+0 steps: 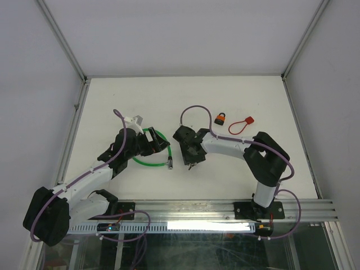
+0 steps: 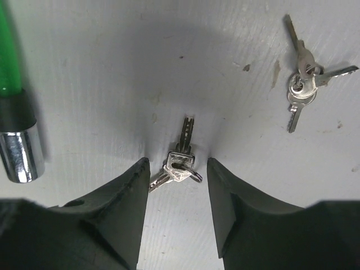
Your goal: Unlock with the key
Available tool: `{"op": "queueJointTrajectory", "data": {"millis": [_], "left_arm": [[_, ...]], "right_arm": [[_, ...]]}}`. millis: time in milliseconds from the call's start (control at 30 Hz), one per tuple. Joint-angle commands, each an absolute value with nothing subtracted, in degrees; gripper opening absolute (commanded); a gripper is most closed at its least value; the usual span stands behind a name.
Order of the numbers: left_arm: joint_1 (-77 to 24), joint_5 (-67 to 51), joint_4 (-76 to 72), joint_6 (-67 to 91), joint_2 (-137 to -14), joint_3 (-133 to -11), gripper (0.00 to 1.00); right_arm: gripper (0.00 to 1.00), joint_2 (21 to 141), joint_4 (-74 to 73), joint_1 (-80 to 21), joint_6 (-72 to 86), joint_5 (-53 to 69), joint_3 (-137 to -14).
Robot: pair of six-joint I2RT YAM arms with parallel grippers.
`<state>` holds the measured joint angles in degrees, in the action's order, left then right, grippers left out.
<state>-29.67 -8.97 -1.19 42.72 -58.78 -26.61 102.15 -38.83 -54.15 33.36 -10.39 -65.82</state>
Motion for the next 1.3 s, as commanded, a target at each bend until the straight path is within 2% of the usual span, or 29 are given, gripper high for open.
{"op": "queueJointTrajectory", "data": {"millis": [0, 367, 733, 833, 933, 1033, 1167, 1267], "left_arm": [[-30.15, -8.15, -1.45, 41.31, -56.88, -29.16, 0.86], [-30.11, -8.2, -1.49, 41.35, -56.89, -29.27, 0.86], [-30.15, -9.03, -1.49, 41.57, -56.95, -29.36, 0.86], [-30.15, -9.42, -1.56, 41.83, -57.19, -29.42, 0.86], [-30.15, -9.65, -1.58, 42.05, -57.39, -29.44, 0.86], [-30.1, -9.72, -1.58, 42.18, -57.31, -29.38, 0.86], [-30.15, -9.75, -1.58, 42.26, -57.2, -29.4, 0.86], [-30.15, -10.0, -1.58, 42.28, -57.22, -29.37, 0.85]], "right_arm": [[0.46, 103.13, -41.02, -54.42, 34.72, -13.14, -69.02], [0.35, 104.06, -42.09, -54.58, 34.8, -12.24, -69.15], [0.27, 105.91, -42.47, -54.93, 34.82, -14.38, -69.42], [0.28, 106.14, -42.66, -54.93, 34.38, -15.1, -69.69], [0.35, 106.58, -42.64, -54.93, 34.13, -15.29, -69.7], [0.35, 106.7, -42.27, -54.93, 33.81, -15.28, -69.36], [0.33, 106.91, -41.13, -54.77, 33.18, -14.68, -69.0], [0.28, 107.5, -40.47, -54.5, 32.97, -13.97, -68.66]]}}
